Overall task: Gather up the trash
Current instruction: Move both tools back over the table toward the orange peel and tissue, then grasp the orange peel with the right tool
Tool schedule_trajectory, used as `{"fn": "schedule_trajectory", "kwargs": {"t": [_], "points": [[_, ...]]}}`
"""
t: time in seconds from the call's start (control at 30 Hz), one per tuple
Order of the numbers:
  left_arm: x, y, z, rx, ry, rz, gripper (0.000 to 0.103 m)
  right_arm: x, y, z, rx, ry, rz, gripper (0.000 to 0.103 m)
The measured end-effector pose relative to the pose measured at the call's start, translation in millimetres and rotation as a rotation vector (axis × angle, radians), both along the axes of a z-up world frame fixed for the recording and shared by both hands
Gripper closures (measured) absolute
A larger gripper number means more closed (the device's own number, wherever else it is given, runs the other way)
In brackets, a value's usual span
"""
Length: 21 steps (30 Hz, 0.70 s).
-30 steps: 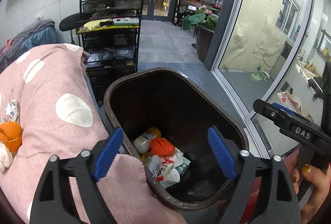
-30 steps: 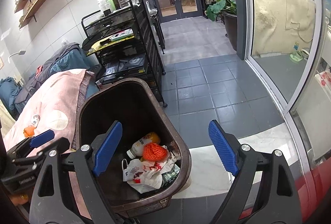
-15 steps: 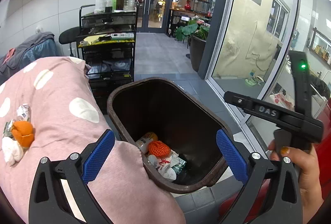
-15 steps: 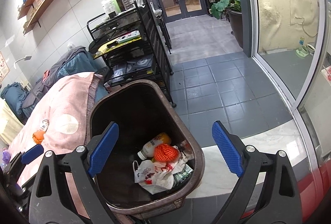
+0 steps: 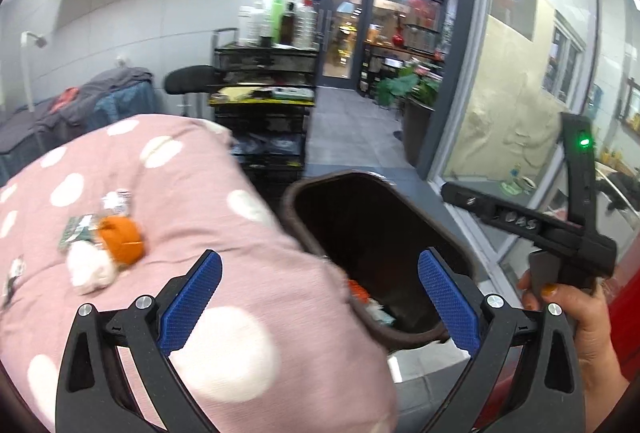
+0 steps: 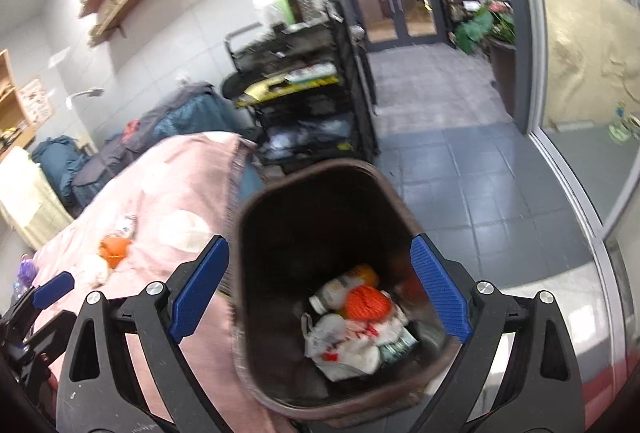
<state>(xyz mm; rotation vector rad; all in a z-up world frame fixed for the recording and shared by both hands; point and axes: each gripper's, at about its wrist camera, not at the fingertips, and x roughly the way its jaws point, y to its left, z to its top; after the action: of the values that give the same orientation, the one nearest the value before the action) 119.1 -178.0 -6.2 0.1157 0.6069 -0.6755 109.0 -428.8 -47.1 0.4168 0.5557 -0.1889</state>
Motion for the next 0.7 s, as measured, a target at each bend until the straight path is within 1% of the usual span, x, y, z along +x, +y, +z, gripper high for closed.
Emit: {"fn": "schedule_trajectory", "kwargs": {"t": [0.1, 0.2, 0.27, 0.4, 0.53, 0.63, 0.7], "points": [[0, 23, 0, 0.006, -0.020, 0.067, 0.006, 8, 22, 6, -0.026, -0.023, 0.080, 0.012], [2, 49, -1, 0.004, -0.023, 0.126, 0.006, 19, 49, 11, -0.054, -0.034, 0.168, 0.012], [4, 65, 0, 0.010, -0.027, 0.170, 0.006, 28, 69, 13, -0.070, -0.034, 0.227, 0.012], [9, 101, -2, 0.022, -0.023, 0.253, 0.006, 44, 105, 16, -0.090, -0.024, 0.312, 0.012], [13, 137, -7, 0.026, -0.011, 0.328, 0.006, 63, 137, 19, -0.068, -0.008, 0.427, 0.011], [19, 163, -11, 0.033, 0.006, 0.376, 0.006, 81, 160, 18, -0.035, 0.038, 0.510, 0.011], [22, 177, -13, 0.039, 0.015, 0.398, 0.006, 90, 175, 19, -0.013, 0.046, 0.557, 0.011]]}}
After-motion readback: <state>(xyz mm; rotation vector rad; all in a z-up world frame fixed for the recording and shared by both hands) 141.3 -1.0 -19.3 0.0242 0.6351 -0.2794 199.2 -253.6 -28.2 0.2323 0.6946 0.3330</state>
